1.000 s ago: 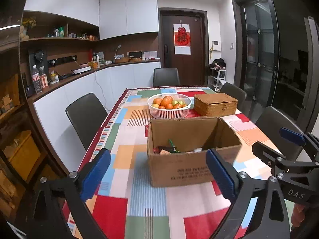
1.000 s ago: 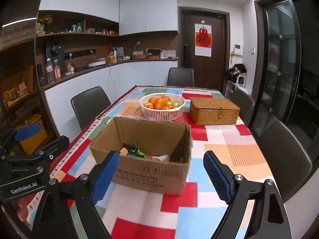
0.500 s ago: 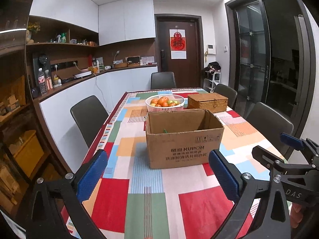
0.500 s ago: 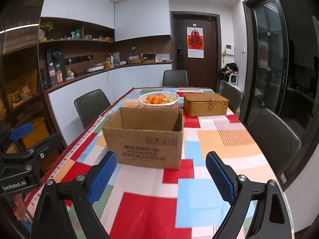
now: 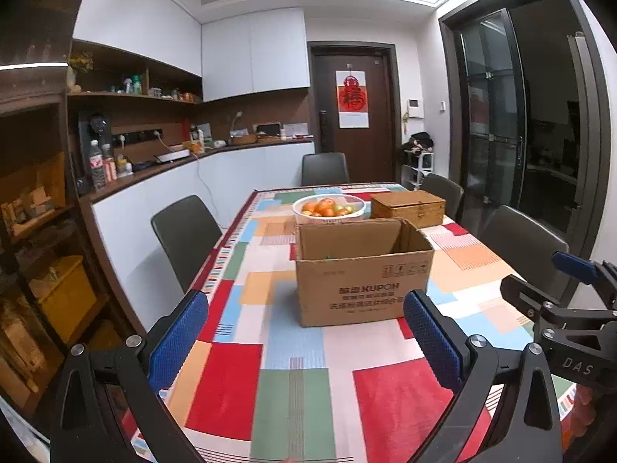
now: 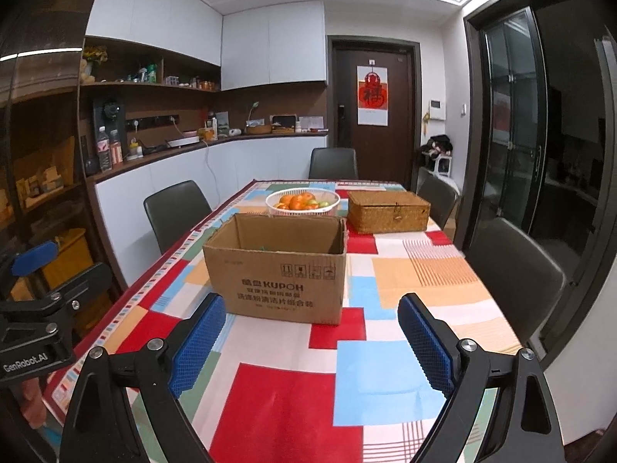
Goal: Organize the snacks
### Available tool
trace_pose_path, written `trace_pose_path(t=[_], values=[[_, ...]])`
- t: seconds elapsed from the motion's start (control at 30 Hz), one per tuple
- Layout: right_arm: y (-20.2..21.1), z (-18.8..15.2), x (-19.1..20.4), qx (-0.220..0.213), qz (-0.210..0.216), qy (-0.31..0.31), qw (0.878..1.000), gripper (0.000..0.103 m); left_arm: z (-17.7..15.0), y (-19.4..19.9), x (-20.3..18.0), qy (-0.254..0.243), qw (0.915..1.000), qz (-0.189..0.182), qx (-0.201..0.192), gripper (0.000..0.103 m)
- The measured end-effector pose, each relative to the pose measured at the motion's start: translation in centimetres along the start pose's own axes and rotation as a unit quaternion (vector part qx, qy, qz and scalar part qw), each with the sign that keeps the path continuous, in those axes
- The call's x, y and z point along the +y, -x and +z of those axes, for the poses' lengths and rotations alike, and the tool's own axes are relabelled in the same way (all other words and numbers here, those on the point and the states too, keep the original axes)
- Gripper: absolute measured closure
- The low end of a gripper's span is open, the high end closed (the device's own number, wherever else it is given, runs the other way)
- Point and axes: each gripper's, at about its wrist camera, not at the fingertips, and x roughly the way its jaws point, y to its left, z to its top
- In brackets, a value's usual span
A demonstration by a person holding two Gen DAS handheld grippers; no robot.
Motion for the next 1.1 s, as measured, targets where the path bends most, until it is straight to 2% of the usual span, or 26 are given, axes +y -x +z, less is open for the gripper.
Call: trace_pose_path(t=[0.33,1.1], values=[[0.88,-0.08,0.71,-0.016,-0.004,0.018,1.000,0.011,-0.23,0.27,0.46,0.008,0.9998,0.016,-0.005,0.000],[0.28,0.03,0.12,-0.010,-0.001,0.006,1.000,0.011,-0.56,-0.46,0.11,0.013,0.9998,0.003,0.012,0.000]])
